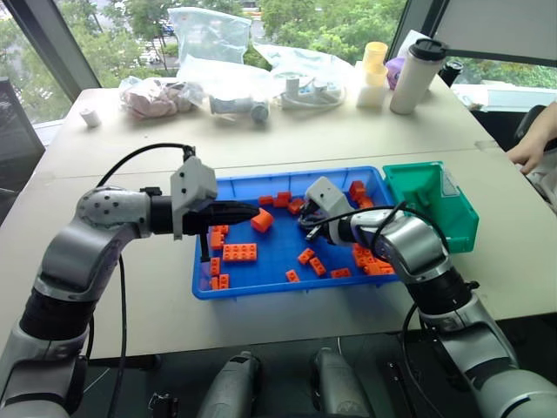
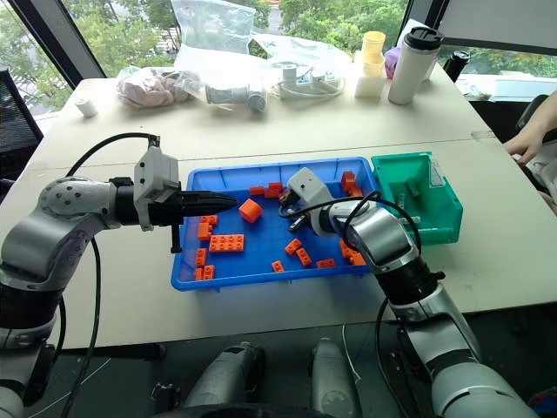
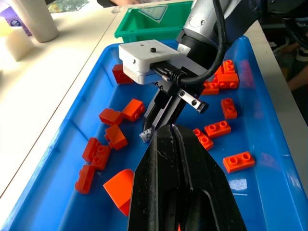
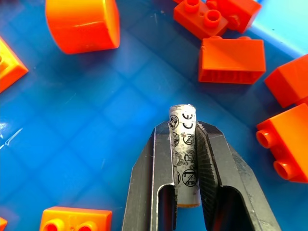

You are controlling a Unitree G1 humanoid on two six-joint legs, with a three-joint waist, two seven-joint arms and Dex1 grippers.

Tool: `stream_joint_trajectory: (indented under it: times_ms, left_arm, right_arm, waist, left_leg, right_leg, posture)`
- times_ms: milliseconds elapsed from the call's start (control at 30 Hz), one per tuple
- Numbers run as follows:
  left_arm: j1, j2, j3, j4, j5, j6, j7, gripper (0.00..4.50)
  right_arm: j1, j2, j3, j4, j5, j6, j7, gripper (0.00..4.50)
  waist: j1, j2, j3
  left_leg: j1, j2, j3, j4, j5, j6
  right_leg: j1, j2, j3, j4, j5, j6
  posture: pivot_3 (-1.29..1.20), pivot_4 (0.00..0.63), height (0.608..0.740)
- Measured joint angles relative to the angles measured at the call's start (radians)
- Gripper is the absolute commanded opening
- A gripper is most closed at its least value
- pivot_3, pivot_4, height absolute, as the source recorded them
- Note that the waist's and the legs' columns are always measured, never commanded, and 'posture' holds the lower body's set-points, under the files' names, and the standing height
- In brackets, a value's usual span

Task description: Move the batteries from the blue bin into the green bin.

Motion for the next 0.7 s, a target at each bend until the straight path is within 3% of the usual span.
stream_joint_trajectory:
  times_ms: [100,167,267,367,567,700]
  left_arm:
    - [0.005,0.000,0.000,-0.001,0.000,0.000,0.001,0.00]
    - [0.011,0.000,0.000,-0.002,-0.003,0.005,0.001,0.00]
    - [0.010,-0.002,0.000,-0.006,-0.012,0.008,-0.001,0.00]
    - [0.009,-0.003,-0.001,-0.005,-0.017,0.009,-0.006,0.00]
    - [0.005,-0.020,-0.007,-0.004,-0.022,0.008,-0.014,0.00]
    - [-0.004,-0.028,-0.012,-0.003,-0.025,0.011,-0.014,0.00]
  right_arm:
    - [-0.008,-0.041,-0.057,-0.047,0.009,0.012,0.000,0.04]
    - [-0.053,-0.088,-0.171,-0.058,0.021,0.030,-0.007,0.04]
    - [-0.111,-0.234,-0.355,-0.047,0.019,0.015,-0.022,0.04]
    - [-0.071,-0.342,-0.462,-0.018,0.009,0.012,-0.016,0.04]
    - [0.140,-0.421,-0.470,-0.005,0.011,0.004,0.038,0.04]
    - [0.187,-0.435,-0.476,-0.027,0.030,0.001,0.067,1.95]
  waist:
    - [0.003,0.000,0.000]
    - [0.004,0.000,0.000]
    - [0.013,0.000,0.000]
    - [0.016,0.000,0.000]
    - [0.000,0.000,0.000]
    - [0.000,0.000,0.000]
  left_leg:
    - [0.000,-0.001,0.000,0.000,0.000,0.000]
    - [-0.001,-0.001,0.000,0.000,0.000,0.000]
    - [-0.001,-0.001,0.000,0.000,0.000,0.000]
    - [0.000,0.000,0.000,-0.001,-0.001,0.001]
    - [0.000,0.000,0.002,-0.001,0.000,0.001]
    - [0.000,0.001,0.002,-0.001,0.000,0.001]
  right_leg:
    - [0.000,-0.001,0.000,0.000,0.000,0.000]
    - [0.000,-0.001,0.000,0.000,0.000,0.000]
    - [0.001,-0.001,-0.001,-0.002,0.000,0.000]
    - [0.001,-0.001,-0.001,-0.002,0.000,0.000]
    - [0.001,-0.001,0.001,-0.001,0.000,0.000]
    - [0.000,0.000,0.001,0.000,0.000,0.000]
  posture:
    - [0.00,0.150,0.740]
    - [0.00,0.150,0.740]
    - [0.00,0.150,0.740]
    - [0.00,0.150,0.740]
    - [0.00,0.150,0.740]
    - [0.00,0.150,0.740]
